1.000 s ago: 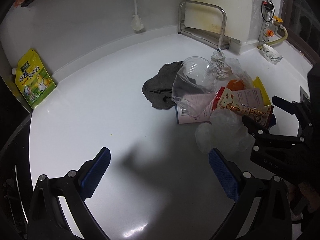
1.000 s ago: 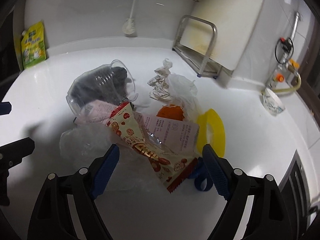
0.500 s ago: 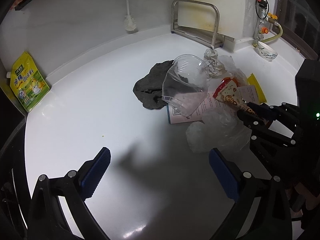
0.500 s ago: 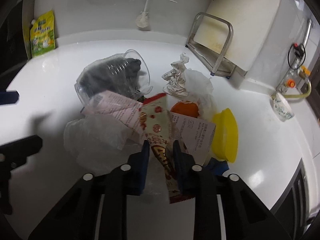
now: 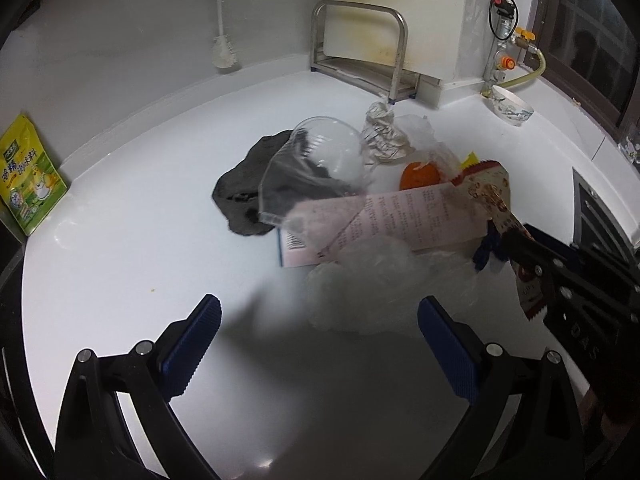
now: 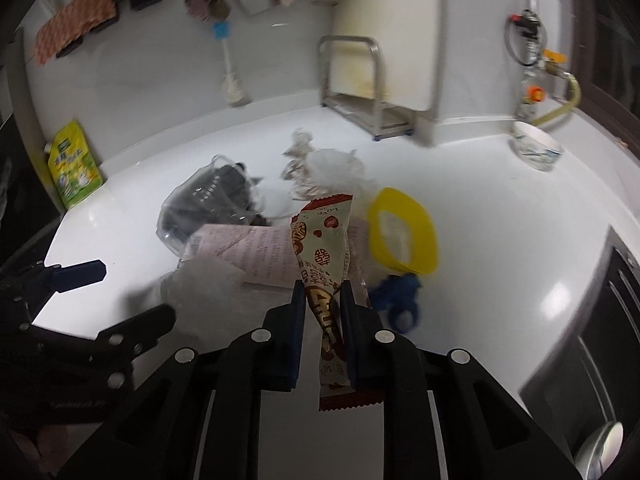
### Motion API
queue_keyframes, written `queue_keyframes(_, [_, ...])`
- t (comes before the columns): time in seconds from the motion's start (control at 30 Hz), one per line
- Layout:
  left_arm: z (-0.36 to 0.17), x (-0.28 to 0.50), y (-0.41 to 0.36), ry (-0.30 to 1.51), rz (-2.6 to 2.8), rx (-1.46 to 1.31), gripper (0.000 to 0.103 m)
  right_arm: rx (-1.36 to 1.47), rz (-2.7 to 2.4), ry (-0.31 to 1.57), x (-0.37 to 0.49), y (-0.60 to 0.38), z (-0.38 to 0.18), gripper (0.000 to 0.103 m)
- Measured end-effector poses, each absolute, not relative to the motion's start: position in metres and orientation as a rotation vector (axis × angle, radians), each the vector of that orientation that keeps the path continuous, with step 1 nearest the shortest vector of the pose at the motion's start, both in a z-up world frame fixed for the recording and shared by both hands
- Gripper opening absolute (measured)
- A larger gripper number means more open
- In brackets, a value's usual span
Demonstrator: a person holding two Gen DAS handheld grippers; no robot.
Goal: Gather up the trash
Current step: 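Reach both tools to the trash pile while the right grasps the snack wrapper, then grasp the clear plastic bag with the left gripper while the right holds the wrapper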
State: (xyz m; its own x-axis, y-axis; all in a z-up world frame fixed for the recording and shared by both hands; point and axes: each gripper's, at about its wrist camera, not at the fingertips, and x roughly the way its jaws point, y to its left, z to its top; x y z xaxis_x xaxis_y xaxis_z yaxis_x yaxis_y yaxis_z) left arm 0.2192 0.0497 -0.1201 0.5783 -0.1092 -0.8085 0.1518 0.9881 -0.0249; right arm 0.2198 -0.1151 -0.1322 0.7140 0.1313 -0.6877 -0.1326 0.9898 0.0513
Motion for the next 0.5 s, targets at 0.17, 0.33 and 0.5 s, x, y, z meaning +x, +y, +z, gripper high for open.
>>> queue_keyframes(0.17, [-0.126,0.229,0.032,0.934,-0.152,0.052,0.097,0.062,0.082,0.759,0.204,-0.135,-0.129,0.017])
queue_keyframes(0.33, [-0.141,0.241,0.022,0.960,-0.128,0.063,0.097,0.087,0.047,0.767,0.190,-0.146,-0.130,0.017])
queue_keyframes(0.5, [-0.154,0.249,0.019,0.979,-0.112,0.057,0.096,0.121,0.017,0.783,0.172,-0.151,-0.136,0.017])
